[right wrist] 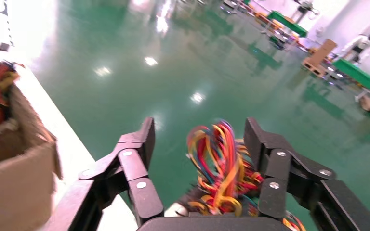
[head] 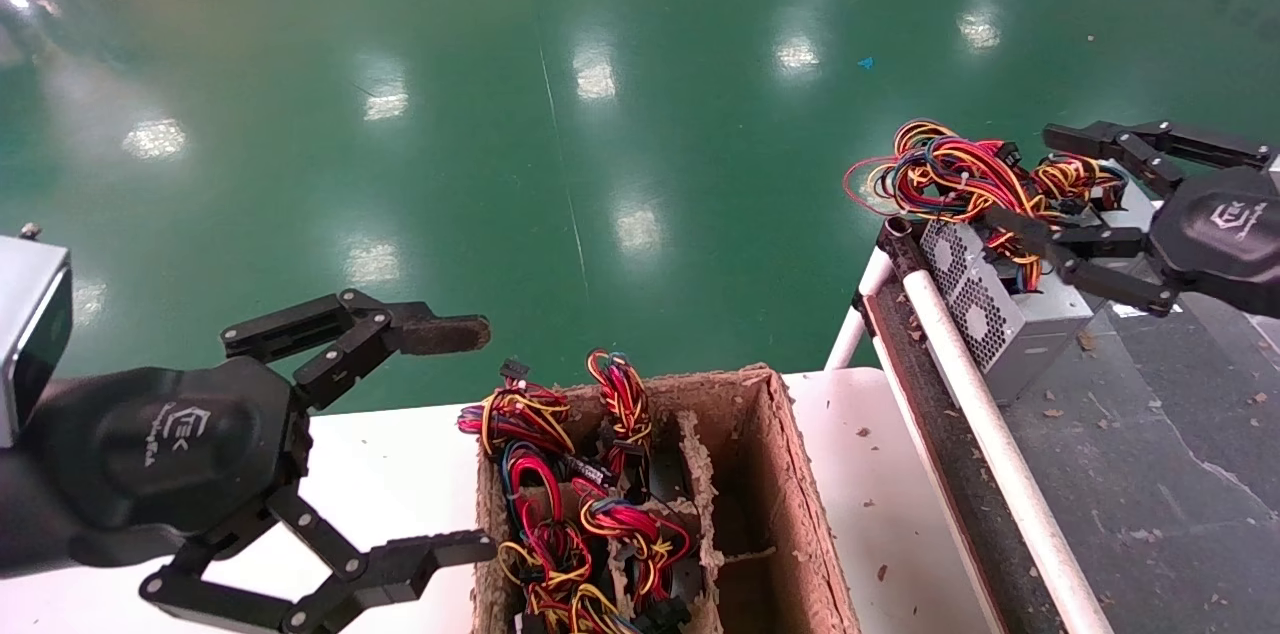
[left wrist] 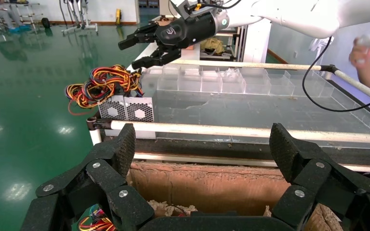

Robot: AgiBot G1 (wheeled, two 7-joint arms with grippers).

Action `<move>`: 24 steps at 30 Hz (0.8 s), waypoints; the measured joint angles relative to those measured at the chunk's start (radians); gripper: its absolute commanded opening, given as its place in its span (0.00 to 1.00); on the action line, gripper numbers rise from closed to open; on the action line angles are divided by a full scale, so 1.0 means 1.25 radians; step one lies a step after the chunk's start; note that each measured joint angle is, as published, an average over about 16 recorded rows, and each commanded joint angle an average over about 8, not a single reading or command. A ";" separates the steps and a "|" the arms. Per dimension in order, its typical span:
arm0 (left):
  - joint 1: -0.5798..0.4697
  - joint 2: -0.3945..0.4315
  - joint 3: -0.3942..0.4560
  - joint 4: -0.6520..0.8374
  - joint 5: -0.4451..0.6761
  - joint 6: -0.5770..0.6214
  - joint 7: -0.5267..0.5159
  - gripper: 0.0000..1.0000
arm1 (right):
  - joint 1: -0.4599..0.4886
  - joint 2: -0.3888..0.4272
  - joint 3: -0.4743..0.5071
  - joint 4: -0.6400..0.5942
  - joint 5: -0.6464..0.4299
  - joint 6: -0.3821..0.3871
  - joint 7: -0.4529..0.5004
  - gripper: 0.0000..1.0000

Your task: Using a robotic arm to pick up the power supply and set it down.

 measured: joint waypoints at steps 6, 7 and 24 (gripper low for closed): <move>0.000 0.000 0.000 0.000 0.000 0.000 0.000 1.00 | -0.019 0.002 -0.009 0.050 0.027 -0.014 0.044 1.00; 0.000 0.000 0.000 0.000 0.000 0.000 0.000 1.00 | -0.022 0.003 -0.011 0.059 0.032 -0.016 0.051 1.00; 0.000 0.000 0.000 0.000 0.000 0.000 0.000 1.00 | -0.076 0.009 -0.037 0.204 0.108 -0.056 0.178 1.00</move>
